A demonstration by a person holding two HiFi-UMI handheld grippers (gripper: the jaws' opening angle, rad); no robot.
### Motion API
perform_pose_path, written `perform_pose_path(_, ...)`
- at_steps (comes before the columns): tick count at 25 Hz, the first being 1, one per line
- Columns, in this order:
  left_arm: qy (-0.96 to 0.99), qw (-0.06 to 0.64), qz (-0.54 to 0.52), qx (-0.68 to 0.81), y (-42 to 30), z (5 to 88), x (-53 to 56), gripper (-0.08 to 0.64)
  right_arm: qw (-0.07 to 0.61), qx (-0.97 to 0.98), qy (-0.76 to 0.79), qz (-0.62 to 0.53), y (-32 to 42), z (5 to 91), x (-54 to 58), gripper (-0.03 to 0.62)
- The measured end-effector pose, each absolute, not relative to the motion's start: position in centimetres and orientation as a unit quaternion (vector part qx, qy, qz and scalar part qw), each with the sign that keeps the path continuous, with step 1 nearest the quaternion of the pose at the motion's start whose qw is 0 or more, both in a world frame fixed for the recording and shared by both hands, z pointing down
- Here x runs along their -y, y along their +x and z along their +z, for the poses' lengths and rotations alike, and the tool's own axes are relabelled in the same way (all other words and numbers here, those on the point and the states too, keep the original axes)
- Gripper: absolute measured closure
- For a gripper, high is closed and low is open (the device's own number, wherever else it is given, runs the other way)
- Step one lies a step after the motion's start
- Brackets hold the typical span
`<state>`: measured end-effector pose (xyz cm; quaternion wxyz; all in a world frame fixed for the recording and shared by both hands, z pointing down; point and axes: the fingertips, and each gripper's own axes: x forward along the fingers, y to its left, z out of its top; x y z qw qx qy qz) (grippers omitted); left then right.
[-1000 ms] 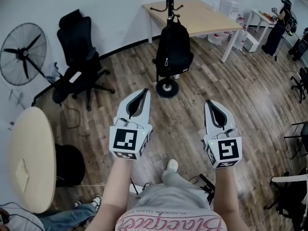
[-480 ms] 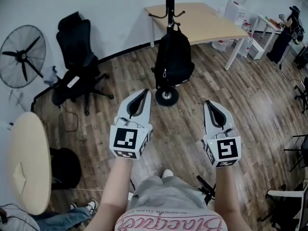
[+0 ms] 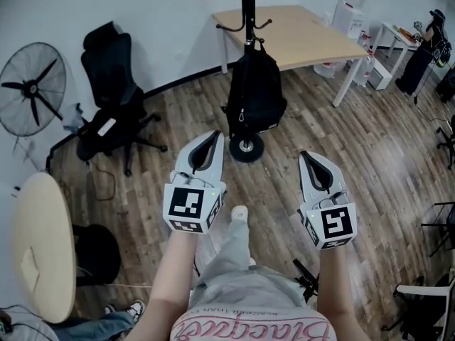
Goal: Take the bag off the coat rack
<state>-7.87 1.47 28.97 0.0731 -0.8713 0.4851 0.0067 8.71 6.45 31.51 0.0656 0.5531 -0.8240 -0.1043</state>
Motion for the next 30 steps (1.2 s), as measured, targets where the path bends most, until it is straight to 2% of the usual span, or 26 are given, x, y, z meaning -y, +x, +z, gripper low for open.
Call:
perform_pose_path(10, -0.872, 0.069, 0.013, -0.484, -6.8, 29.3, 4.6, 0.545, 0.080, 0.814, 0.565, -0.107, 10.0, 31.9, -0.8, 0.589)
perform_pose_path(18, -0.877, 0.050, 0.013, -0.478, -5.6, 30.5, 12.6, 0.545, 0.066, 0.824, 0.557, -0.082, 10.6, 32.6, 6.4, 0.590)
perform_pose_path(30, -0.884, 0.021, 0.007, -0.467, -4.9, 32.4, 24.9, 0.545, 0.080, 0.820, 0.563, -0.067, 10.8, 33.4, 18.6, 0.589)
